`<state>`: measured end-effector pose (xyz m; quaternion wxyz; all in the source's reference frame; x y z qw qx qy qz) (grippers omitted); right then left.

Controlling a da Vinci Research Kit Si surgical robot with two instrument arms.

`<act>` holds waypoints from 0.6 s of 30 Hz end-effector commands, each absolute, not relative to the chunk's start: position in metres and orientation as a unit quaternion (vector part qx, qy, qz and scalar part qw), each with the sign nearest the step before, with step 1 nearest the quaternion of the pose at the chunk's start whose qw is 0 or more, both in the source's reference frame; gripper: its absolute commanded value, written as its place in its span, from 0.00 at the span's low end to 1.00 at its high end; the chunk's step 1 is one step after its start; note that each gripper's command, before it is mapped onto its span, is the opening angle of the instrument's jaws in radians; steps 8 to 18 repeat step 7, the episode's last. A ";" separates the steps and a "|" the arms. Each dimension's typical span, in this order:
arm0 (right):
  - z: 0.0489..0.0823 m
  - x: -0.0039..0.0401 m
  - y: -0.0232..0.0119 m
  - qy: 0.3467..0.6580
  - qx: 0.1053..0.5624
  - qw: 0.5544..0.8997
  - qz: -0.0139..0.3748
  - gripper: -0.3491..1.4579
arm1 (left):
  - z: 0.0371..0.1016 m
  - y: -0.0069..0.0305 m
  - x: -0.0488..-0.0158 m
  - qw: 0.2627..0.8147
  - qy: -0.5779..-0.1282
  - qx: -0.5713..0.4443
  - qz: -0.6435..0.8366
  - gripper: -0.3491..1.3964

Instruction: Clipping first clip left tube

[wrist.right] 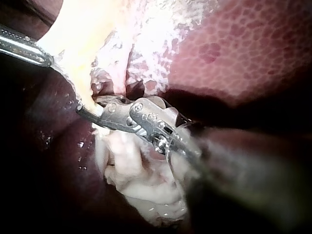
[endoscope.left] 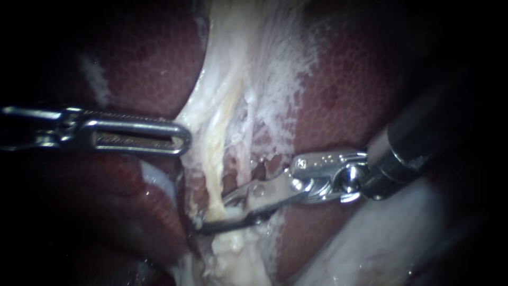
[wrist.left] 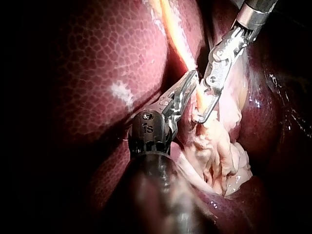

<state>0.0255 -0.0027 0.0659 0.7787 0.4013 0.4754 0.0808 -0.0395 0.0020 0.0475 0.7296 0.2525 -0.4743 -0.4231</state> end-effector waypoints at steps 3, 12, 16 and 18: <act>0.0658 0.0255 -0.0027 0.476 0.402 0.779 0.080 0.00 | 0.0477 0.0021 -0.0394 0.730 -0.474 0.253 -0.423 0.00; 0.0658 0.0255 -0.0027 0.476 0.402 0.779 0.080 0.00 | 0.0477 0.0021 -0.0395 0.730 -0.474 0.253 -0.423 0.00; 0.0658 0.0255 -0.0027 0.476 0.402 0.779 0.080 0.00 | 0.0477 0.0021 -0.0395 0.730 -0.474 0.253 -0.423 0.00; 0.0658 0.0255 -0.0027 0.476 0.402 0.779 0.080 0.00 | 0.0477 0.0021 -0.0395 0.730 -0.474 0.253 -0.423 0.00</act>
